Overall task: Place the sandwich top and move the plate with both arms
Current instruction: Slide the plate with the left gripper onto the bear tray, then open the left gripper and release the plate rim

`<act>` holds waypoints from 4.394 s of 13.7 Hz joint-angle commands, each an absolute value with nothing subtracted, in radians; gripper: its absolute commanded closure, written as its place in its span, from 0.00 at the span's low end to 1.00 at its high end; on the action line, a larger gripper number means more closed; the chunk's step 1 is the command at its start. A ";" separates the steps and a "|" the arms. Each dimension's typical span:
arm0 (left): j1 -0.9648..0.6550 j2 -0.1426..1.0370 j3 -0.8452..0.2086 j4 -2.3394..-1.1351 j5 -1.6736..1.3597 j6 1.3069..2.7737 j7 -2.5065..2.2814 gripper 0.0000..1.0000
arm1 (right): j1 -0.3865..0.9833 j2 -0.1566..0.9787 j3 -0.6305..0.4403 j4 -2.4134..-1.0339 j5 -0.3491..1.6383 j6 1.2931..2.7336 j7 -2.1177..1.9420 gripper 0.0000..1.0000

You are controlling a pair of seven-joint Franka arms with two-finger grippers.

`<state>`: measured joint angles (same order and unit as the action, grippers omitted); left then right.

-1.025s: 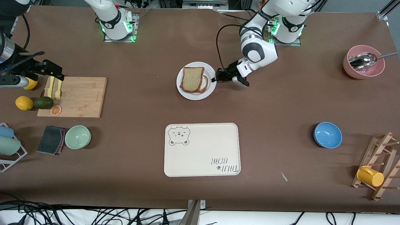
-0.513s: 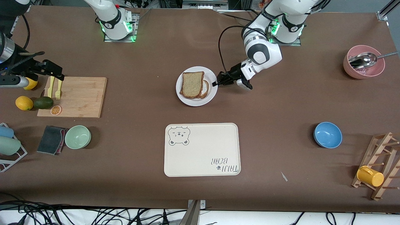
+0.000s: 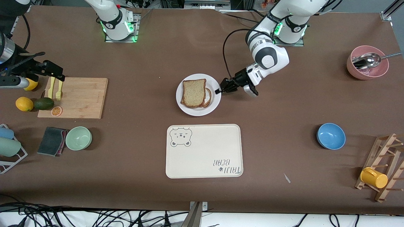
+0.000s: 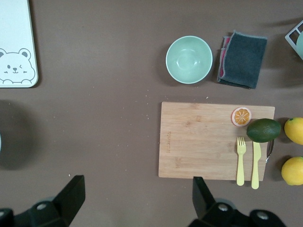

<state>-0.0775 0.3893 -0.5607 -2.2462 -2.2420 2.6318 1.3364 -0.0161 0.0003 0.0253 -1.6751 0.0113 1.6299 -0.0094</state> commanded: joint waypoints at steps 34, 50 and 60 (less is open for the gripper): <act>-0.244 0.910 -0.264 -1.552 -2.273 2.681 1.373 0.80 | -0.028 -0.014 0.031 -1.678 0.026 1.620 -0.017 0.00; -0.230 0.831 -0.261 -1.491 -2.183 2.907 1.246 0.00 | -0.028 -0.012 0.031 -1.678 0.026 1.620 -0.017 0.00; -0.186 0.792 -0.270 -1.503 -1.802 2.896 0.798 0.00 | -0.028 -0.014 0.031 -1.678 0.026 1.620 -0.017 0.00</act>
